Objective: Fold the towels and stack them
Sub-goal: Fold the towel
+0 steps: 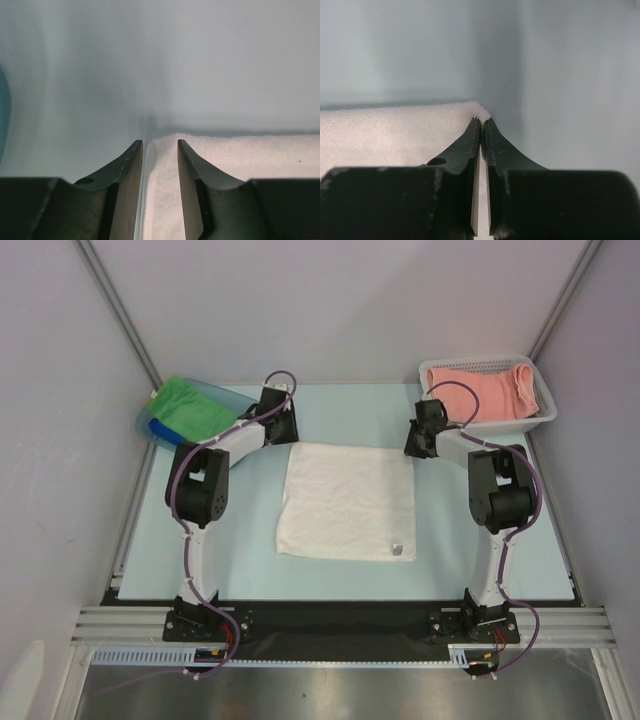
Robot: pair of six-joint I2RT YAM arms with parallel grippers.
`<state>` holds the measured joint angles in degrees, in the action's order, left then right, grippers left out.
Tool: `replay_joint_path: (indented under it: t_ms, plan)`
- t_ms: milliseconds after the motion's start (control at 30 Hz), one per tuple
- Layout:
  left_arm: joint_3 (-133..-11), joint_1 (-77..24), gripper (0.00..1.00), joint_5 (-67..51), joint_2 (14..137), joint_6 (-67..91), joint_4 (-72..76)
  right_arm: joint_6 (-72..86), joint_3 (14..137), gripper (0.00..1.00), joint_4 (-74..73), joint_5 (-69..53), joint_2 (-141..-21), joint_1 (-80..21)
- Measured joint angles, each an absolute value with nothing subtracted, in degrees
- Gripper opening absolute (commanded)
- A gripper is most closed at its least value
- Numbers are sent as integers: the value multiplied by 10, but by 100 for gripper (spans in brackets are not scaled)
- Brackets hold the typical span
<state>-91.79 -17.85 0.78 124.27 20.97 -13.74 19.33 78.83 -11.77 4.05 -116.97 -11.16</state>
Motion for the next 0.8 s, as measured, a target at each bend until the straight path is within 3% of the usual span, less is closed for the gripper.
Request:
replay_joint_path:
  t_ms: [400, 800]
  plan:
    - [-866, -179, 36, 9, 1198, 210, -139, 193, 789, 5, -118, 40, -1170, -110]
    - [-896, -179, 42, -17, 1244, 205, -150, 194, 789, 5, -118, 40, -1169, -110]
